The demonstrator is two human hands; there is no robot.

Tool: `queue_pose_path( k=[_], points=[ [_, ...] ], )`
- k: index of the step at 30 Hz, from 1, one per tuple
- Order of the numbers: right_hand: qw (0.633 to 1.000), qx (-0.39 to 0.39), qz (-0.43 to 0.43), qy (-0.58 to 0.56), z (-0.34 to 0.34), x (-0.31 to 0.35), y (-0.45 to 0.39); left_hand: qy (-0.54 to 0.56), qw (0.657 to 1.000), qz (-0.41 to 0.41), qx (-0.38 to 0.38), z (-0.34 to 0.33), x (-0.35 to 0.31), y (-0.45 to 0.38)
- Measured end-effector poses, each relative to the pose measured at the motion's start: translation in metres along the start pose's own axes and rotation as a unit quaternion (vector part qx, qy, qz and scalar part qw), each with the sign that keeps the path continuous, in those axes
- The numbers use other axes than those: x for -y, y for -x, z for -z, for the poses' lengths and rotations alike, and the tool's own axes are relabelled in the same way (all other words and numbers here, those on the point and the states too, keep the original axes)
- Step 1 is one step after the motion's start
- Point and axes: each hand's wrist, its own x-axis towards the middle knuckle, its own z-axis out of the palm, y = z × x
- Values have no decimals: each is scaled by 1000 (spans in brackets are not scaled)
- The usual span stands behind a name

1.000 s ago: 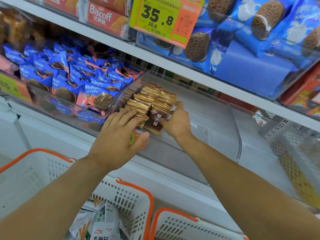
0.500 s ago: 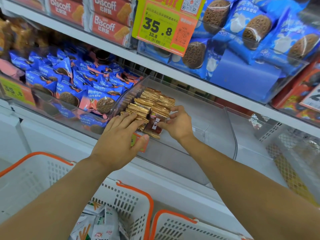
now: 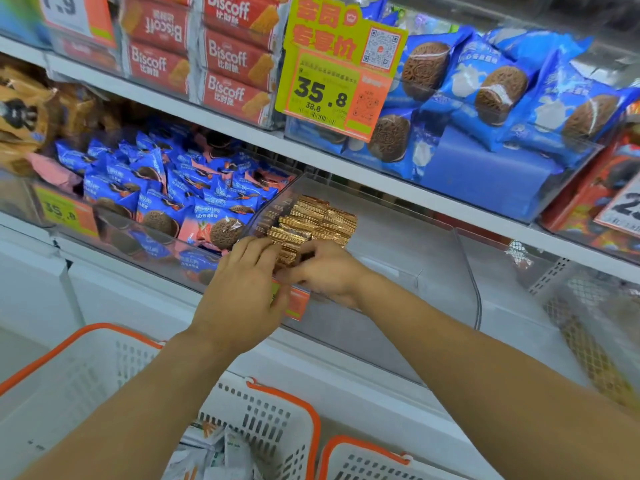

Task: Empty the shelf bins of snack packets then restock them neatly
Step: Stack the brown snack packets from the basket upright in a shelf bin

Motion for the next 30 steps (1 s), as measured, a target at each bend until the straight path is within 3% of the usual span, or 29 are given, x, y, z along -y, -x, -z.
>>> queue_pose_path(
  k=[4, 6, 12, 14, 18, 22, 24, 26, 28, 30],
  points=[
    [989, 62, -59, -119, 4, 16, 2, -19, 999, -18, 23, -9, 3, 3],
    [986, 83, -73, -123, 12, 16, 7, -33, 998, -27, 41, -14, 5, 5],
    [999, -17, -28, -27, 3, 15, -4, -45, 998, -28, 35, -16, 9, 6],
    [1000, -15, -12, 19, 4, 14, -6, -60, 997, -27, 32, -19, 9, 8],
    [999, 28, 6, -31, 19, 13, 14, -42, 998, -21, 50, -16, 8, 6],
    [991, -98, 86, -13, 45, 2, 67, -26, 997, -4, 76, 1, -2, 3],
    [979, -120, 165, 22, 55, -16, 114, -34, 998, -33, 36, 15, -22, 8],
    [975, -115, 184, 45, 60, -46, 164, -2, 995, -96, -23, 23, -54, 16],
    [985, -83, 140, 62, 61, -83, 197, 54, 990, -121, 38, 24, -86, 35],
    [996, -10, 52, 75, 62, -136, 223, 53, 972, -128, 192, 5, -120, 56]
  ],
)
